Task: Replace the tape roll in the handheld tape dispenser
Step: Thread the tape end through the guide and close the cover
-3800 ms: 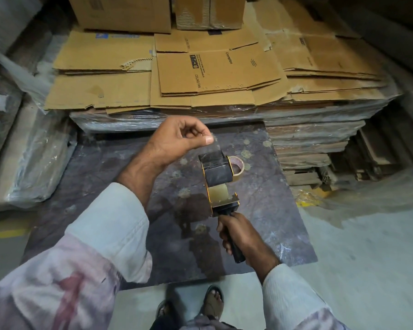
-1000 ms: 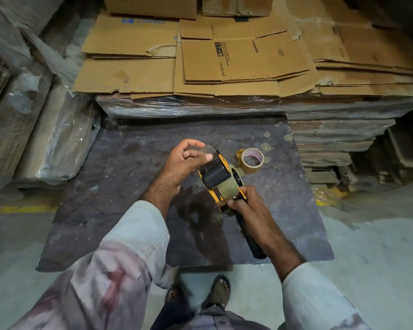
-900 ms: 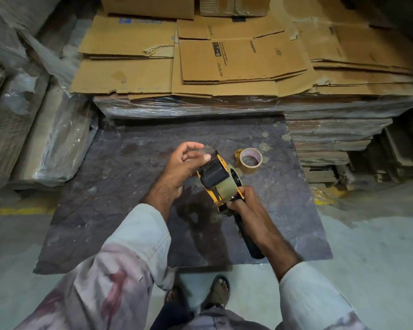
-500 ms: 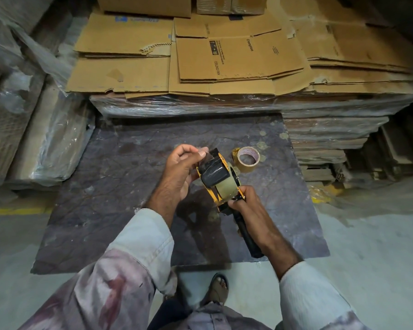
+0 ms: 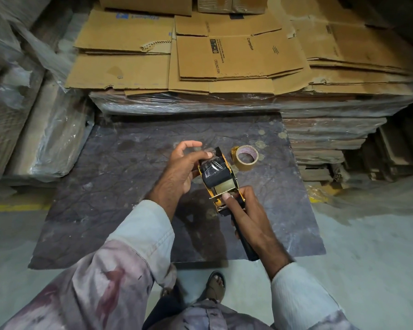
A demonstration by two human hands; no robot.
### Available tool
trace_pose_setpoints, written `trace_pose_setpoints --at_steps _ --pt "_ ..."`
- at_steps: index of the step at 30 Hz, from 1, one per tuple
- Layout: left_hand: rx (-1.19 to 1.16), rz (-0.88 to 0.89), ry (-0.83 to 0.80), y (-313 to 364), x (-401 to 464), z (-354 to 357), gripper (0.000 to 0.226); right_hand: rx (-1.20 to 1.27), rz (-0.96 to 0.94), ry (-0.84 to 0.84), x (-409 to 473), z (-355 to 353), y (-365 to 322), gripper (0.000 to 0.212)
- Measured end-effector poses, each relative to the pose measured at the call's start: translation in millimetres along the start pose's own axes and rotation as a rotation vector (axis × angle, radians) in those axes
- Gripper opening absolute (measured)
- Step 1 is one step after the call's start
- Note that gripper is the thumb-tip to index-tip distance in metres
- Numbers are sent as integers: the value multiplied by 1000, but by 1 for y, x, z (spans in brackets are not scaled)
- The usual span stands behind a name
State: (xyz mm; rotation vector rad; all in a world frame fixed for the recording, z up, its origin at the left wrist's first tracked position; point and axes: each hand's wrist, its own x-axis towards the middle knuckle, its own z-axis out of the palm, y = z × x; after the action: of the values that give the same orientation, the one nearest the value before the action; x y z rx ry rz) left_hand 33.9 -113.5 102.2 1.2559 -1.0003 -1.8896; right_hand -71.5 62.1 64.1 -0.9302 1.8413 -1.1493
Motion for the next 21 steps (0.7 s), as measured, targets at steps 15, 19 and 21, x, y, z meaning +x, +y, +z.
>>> trace_pose_setpoints --at_steps 15,19,21 --pt "104 -98 -67 -9 1 -15 19 -151 54 22 -5 -4 -1 41" --pt "159 -182 -48 -12 2 -18 24 -300 -38 -13 -6 -12 -2 35" --pt "175 -188 -73 -15 2 -16 25 -360 -77 -49 -6 -16 -1 35"
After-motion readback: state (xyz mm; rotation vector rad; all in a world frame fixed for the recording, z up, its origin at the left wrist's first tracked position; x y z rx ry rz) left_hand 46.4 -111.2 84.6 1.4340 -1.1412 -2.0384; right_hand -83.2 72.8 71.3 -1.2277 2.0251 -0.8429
